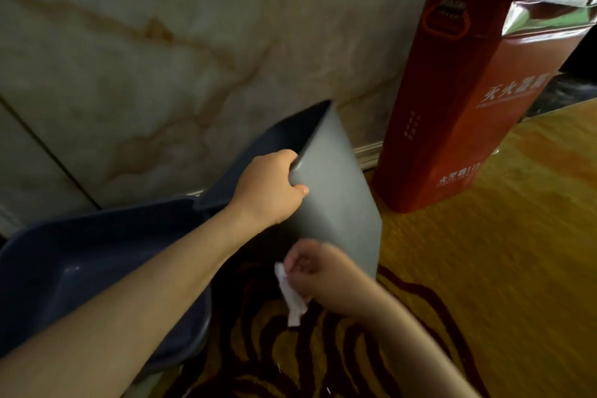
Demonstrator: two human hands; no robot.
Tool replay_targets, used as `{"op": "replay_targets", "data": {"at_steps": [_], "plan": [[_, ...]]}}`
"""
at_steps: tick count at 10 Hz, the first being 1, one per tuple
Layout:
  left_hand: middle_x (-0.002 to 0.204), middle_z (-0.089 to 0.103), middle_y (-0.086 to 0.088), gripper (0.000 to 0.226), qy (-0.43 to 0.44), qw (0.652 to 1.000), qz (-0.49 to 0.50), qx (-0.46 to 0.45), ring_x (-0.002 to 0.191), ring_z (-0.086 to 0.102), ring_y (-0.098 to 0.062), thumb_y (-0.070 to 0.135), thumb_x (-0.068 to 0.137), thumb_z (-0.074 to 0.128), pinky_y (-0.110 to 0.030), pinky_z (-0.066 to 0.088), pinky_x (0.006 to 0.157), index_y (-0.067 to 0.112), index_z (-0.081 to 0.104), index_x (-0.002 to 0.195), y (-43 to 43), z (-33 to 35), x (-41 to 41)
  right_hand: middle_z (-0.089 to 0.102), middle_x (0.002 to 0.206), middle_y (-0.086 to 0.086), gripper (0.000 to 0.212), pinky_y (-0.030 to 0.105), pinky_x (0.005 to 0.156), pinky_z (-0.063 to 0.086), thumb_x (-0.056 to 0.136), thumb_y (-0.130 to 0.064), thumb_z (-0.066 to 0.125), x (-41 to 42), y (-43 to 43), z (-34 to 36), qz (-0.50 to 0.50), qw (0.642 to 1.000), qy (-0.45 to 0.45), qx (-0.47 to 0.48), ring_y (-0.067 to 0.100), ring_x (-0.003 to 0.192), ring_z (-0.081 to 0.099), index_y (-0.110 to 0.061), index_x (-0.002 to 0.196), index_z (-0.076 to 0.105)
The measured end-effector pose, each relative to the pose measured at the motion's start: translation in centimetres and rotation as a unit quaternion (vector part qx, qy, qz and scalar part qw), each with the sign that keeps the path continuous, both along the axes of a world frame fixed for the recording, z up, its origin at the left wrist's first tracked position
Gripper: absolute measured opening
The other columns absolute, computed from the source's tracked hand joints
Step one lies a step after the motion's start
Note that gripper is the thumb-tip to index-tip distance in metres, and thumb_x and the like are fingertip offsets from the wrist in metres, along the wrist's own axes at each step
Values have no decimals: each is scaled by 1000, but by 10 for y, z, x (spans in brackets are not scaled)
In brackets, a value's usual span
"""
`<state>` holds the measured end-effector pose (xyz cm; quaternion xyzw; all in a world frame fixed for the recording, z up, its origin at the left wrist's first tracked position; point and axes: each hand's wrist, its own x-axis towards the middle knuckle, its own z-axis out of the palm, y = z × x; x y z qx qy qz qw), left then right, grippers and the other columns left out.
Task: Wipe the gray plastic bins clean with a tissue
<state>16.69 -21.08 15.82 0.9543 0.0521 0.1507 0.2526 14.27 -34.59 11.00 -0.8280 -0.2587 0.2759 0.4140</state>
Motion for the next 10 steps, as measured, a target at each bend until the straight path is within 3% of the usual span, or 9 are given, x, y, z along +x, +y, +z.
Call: {"op": "replay_targets", "data": {"at_steps": [1,2,3,4,5,6,8,9,10], "plan": [[92,69,-9,26,11,993,-94,78,87,61,-31,22,75,63,-36,46,66,13,57,98,6,1,-15,57,68,-9,11,18,59,46,84,-10,58,11,-26,75,48,993,-105,29,3,62,55,-21,82,58],[79,63,4,28,38,971,-161,171,74,57,-17,25,83,57,-25,32,56,23,52,111,26,-6,-30,62,71,-2,11,18,56,47,83,-13,58,26,-47,116,30,984,-163,58,7,59,58,-23,81,59],[63,42,18,21,56,962,-174,201,62,38,-3,28,88,51,-12,21,54,32,49,108,54,-12,-38,62,73,-4,10,15,54,45,83,-13,58,46,-42,116,-24,970,-231,68,4,59,56,-23,83,60],[65,51,15,17,41,957,-182,223,64,39,-9,29,88,49,-10,18,58,32,51,105,76,-18,-35,59,74,-10,10,16,55,44,86,-12,55,70,-11,101,-77,952,-287,79,7,66,58,-21,87,60],[82,63,10,21,50,958,-157,233,71,39,-9,30,89,48,-18,22,61,33,51,110,94,-21,-31,58,77,-10,17,16,52,42,85,-7,52,104,31,83,-38,955,-294,3,16,75,61,-24,84,58],[87,64,10,21,54,966,-136,213,72,39,-6,30,90,48,-16,24,64,32,50,111,107,-27,-31,62,100,3,16,31,70,52,87,-6,50,139,65,56,13,958,-268,-100,22,86,61,-19,88,59],[94,65,7,18,49,975,-122,180,82,53,-14,26,90,48,-25,33,78,30,49,107,93,-32,-23,59,111,8,20,33,77,48,88,-4,47,174,99,21,65,949,-218,-218,25,93,57,-19,87,60],[102,63,11,22,128,973,-160,105,89,52,-7,35,89,50,-21,35,87,30,53,110,92,-18,-26,59,117,10,24,38,86,50,89,-2,47,173,103,30,90,951,-173,-239,27,99,58,-19,98,62],[110,60,9,28,121,986,-83,-83,97,55,-3,32,87,55,-8,41,79,24,60,113,96,6,-15,56,123,13,26,43,90,49,91,-14,50,170,106,46,52,947,-188,-255,31,109,53,-14,117,53]]}}
